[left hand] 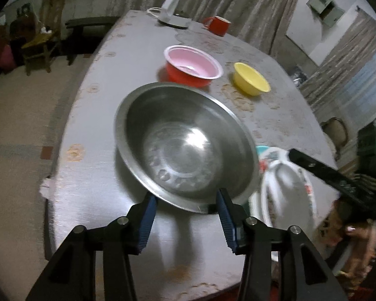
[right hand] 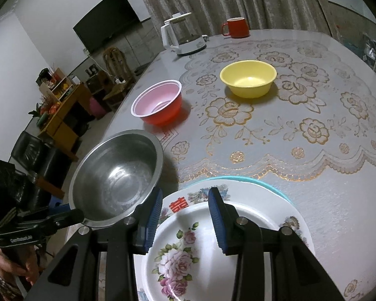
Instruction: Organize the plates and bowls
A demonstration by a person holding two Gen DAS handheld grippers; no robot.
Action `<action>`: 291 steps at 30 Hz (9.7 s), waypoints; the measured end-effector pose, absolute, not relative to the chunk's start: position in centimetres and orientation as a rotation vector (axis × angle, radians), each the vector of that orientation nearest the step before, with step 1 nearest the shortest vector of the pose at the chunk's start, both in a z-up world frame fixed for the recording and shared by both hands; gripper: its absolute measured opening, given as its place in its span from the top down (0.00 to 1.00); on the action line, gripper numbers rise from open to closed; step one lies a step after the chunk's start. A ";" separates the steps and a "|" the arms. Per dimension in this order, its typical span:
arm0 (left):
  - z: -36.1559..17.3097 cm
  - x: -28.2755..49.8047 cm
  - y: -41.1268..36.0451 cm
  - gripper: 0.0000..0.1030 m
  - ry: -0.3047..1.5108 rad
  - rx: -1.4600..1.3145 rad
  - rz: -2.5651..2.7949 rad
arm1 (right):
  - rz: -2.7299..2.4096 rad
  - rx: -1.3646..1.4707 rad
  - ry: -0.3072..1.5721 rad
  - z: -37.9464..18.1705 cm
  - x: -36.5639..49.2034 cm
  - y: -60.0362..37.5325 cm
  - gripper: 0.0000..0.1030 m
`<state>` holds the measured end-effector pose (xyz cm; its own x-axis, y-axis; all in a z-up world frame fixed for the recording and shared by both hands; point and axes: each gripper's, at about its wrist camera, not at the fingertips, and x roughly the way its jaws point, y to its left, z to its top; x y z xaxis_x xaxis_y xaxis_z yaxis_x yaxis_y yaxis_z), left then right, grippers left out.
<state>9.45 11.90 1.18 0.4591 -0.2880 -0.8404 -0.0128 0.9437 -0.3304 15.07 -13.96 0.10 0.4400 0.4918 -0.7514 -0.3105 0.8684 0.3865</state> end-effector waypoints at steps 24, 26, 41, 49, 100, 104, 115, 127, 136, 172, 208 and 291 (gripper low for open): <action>5.2 12.1 8.2 0.28 1.072 -0.409 -0.357 | 0.436 0.156 1.018 0.0 17.6 -17.0 0.63; 5.9 13.5 6.6 0.27 1.064 -0.403 -0.392 | 0.413 0.152 1.012 0.1 18.5 -18.0 0.63; 5.6 23.4 -0.5 0.22 1.065 -0.359 -0.399 | 0.240 0.043 0.993 -2.1 27.9 -22.3 0.62; 4.1 27.1 -2.3 0.22 1.072 -0.336 -0.364 | 0.248 0.075 0.980 -2.7 30.9 -22.7 0.62; -3.1 36.1 -6.3 0.84 1.246 -0.311 -0.245 | 0.337 0.313 0.997 -5.2 36.1 -22.8 0.87; -3.1 34.7 -6.8 0.84 1.261 -0.290 -0.269 | 0.333 0.330 1.013 -5.1 34.8 -22.9 0.87; -1.6 32.9 -4.9 0.54 1.188 -0.320 -0.212 | 0.312 0.338 1.037 -5.4 33.6 -23.5 0.85; -2.4 33.6 -7.0 0.90 1.181 -0.213 -0.227 | 0.352 0.398 1.059 -6.7 34.3 -23.4 0.85; -1.7 31.2 -7.2 0.90 1.168 -0.233 -0.261 | 0.322 0.352 1.018 -4.7 31.3 -23.8 0.89; 2.2 18.7 -2.6 0.89 1.106 -0.282 -0.354 | 0.368 0.327 0.962 0.5 18.8 -20.8 0.87; -0.7 14.6 12.7 0.87 1.142 -0.372 -0.165 | 0.578 0.190 1.093 -0.9 17.7 -4.3 0.85; 3.4 23.0 13.4 0.25 1.048 -0.373 -0.134 | 0.425 0.256 1.114 0.2 27.2 -9.2 0.62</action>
